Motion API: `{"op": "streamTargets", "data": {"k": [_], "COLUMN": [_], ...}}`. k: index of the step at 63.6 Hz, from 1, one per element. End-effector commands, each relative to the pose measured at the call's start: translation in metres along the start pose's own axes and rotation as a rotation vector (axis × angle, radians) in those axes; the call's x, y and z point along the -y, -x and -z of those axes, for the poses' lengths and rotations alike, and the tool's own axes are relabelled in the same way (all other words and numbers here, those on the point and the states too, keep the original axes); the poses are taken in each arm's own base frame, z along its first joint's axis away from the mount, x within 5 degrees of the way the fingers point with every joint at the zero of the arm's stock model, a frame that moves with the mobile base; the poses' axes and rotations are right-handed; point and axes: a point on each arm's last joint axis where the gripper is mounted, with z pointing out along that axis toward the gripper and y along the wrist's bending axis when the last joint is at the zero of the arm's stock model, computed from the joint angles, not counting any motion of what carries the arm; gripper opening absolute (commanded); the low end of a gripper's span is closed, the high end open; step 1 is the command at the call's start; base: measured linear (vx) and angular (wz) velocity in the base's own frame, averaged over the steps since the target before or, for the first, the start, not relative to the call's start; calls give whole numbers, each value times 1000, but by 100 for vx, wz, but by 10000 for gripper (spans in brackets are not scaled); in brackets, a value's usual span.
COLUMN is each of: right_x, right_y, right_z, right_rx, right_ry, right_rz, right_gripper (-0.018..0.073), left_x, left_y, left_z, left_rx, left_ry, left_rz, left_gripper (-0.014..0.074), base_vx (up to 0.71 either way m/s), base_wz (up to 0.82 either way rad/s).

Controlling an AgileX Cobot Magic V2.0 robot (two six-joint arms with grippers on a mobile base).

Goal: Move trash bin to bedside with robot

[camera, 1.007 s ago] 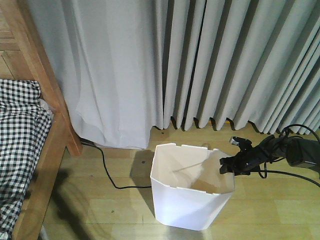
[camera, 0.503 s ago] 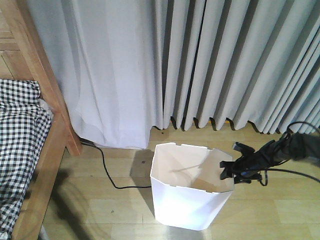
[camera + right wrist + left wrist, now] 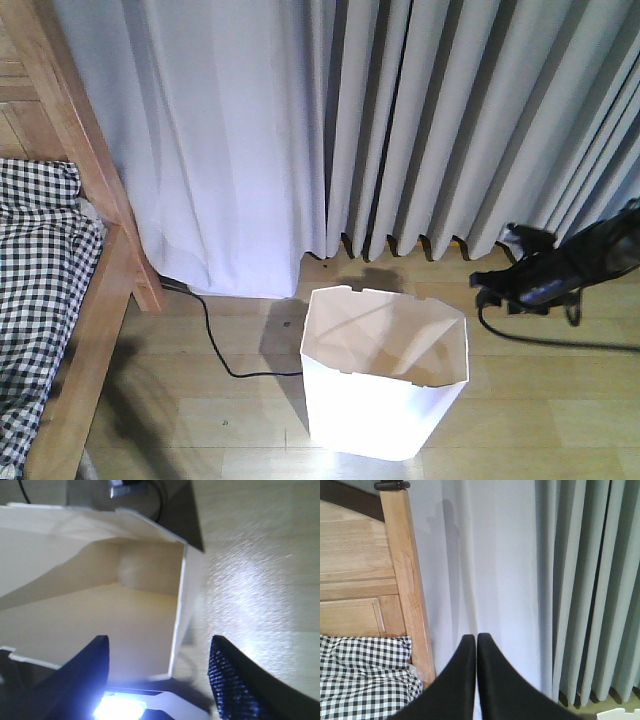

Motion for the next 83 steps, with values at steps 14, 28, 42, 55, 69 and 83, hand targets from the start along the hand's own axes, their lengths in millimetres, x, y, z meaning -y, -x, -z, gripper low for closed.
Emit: {"op": "streamTargets", "data": {"k": [14,28,42,55,69,83], "right_x": [-40,-67,-90,-98,-113,-105], "right_y": [-5,-31,-79,-120,-164,-210], "right_z": [163,258,344,377,383,374], "right_rx": [302,523,817,1042,1220,1342], "right_ry": [-72,-91,-134,-184,-145,-73], "right_rz": [139,247,315,295,355,295], "right_gripper": [426,426,426,426,426,426], "left_x": [0,0,0,0,0,0], "left_y": [15,15,15,15,15,15], "left_z": [2,2,2,2,2,2], "left_rx": [103,103,103,103,103,103], "left_ry": [-4,-4,-4,-4,-4,-4], "left_rz": [5,5,5,5,5,5], "left_gripper": [-6,-6,-6,-6,-6,-6], "base_vx": [0,0,0,0,0,0], "base_wz": [0,0,0,0,0,0]}}
